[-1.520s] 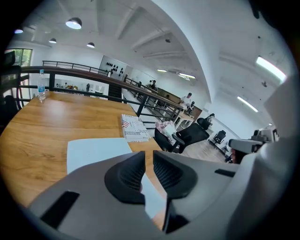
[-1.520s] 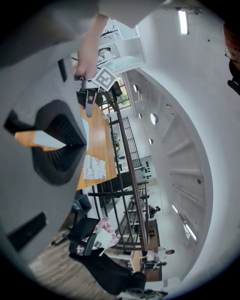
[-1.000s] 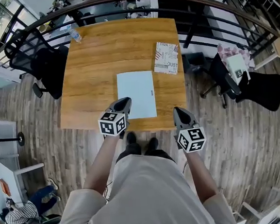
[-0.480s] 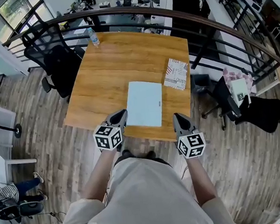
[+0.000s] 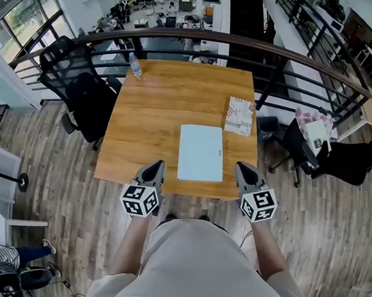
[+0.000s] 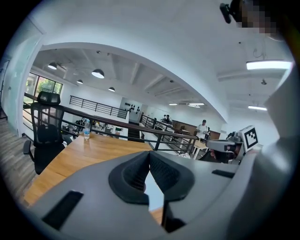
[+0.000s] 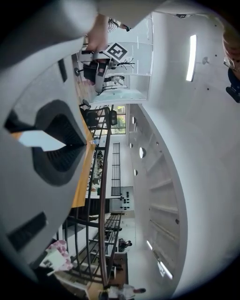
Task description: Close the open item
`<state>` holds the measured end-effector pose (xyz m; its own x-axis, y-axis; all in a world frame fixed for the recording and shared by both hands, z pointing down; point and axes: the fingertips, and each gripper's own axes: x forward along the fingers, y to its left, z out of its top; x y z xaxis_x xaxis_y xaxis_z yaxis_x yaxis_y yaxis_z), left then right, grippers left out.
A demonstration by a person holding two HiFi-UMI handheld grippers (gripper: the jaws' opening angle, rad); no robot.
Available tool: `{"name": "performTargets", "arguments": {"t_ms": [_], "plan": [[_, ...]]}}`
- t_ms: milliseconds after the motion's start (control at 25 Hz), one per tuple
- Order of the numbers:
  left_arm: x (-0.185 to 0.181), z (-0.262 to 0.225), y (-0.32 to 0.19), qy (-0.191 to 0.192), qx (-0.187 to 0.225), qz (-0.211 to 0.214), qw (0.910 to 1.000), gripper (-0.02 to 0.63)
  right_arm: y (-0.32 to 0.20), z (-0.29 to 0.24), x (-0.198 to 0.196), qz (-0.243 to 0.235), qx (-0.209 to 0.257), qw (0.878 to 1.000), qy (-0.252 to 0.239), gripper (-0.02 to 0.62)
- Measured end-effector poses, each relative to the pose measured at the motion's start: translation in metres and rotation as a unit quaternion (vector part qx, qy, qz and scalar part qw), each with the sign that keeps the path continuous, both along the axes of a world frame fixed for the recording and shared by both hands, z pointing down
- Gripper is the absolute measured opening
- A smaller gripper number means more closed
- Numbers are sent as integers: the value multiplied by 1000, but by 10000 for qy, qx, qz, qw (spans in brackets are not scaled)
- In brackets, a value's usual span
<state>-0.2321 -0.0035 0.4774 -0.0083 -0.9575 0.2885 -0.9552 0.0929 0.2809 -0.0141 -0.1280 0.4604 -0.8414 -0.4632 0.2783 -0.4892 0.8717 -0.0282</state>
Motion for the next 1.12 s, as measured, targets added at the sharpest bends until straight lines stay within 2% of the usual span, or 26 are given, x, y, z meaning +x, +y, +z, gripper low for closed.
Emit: {"name": "performTargets", "arguments": {"t_ms": [320,640,1120], "plan": [[-32,-36,18,-359,420,-96,9984,-5,10,-27,-17,-21,435,9990,-76,2],[-42,-66,17,-638,699,-31,9955,-5,3,-58,-9,142,802,9965,-195,2],[-40,-68,6,-625,727,77,9954,-5,-1,-69,0,295,905,9952,-229,2]]}}
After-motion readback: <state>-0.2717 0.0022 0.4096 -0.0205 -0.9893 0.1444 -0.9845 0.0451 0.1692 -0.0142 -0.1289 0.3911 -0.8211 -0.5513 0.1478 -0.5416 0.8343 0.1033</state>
